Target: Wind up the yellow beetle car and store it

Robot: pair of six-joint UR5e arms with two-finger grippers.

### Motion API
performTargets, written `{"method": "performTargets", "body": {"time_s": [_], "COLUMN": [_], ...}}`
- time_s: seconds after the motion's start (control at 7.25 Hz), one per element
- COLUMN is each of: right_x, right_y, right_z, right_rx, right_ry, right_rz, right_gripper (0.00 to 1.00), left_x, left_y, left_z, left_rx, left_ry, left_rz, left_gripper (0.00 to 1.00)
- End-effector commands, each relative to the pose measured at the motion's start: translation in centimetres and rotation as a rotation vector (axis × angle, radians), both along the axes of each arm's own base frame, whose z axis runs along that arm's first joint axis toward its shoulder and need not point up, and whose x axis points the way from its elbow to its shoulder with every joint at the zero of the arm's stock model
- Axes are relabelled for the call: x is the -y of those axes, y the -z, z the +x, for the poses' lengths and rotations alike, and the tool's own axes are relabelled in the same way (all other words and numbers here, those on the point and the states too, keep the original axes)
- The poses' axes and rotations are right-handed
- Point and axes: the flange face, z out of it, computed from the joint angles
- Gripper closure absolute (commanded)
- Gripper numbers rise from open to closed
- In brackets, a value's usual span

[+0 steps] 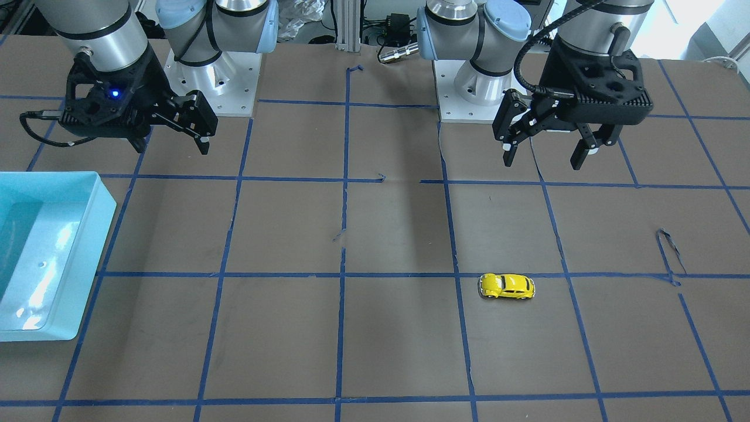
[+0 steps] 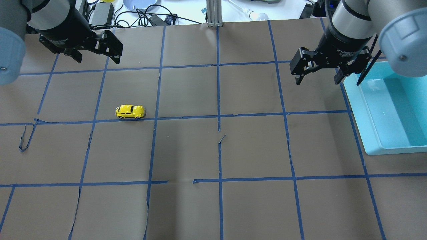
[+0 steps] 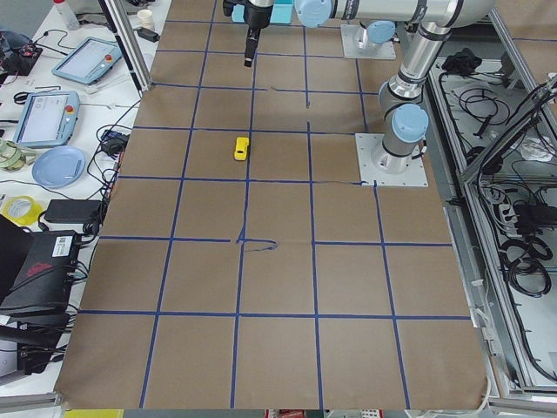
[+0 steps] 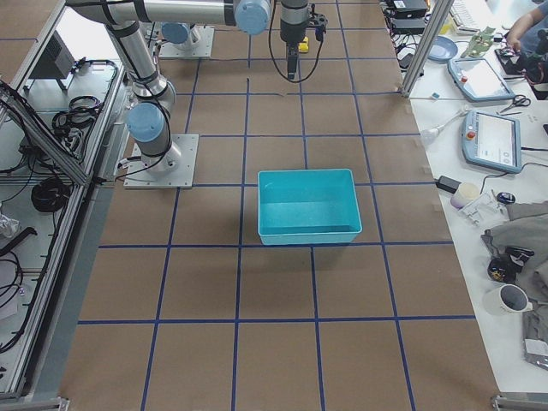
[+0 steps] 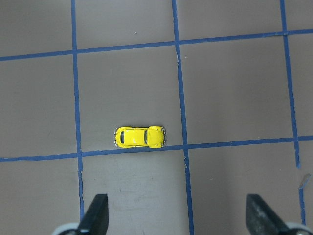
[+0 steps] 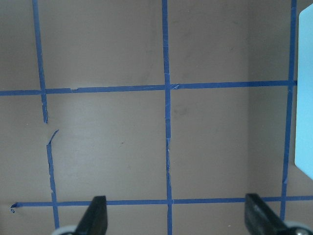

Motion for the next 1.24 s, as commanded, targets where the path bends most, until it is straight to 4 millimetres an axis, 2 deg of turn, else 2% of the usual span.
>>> {"method": "performTargets", "body": {"time_s": [0.0,1.1], "right_x": [0.11,0.09], "right_y": [0.13,0.13], "right_z": [-0.11,0.00], "right_rx": [-0.003,0.002], "right_ry": [0.003,0.011], "right_rz": [0.003,0.003], "right_gripper": [0.00,0.00], "left_x": [-0.13,-0.70], "left_y": [-0.02,0.00], "left_z": [-0.06,-0.13], "left_rx": [-0.002,0.004], "left_ry": [0.002,0.014], "left_rz": [0.000,0.005], "left_gripper": [0.00,0.00]}}
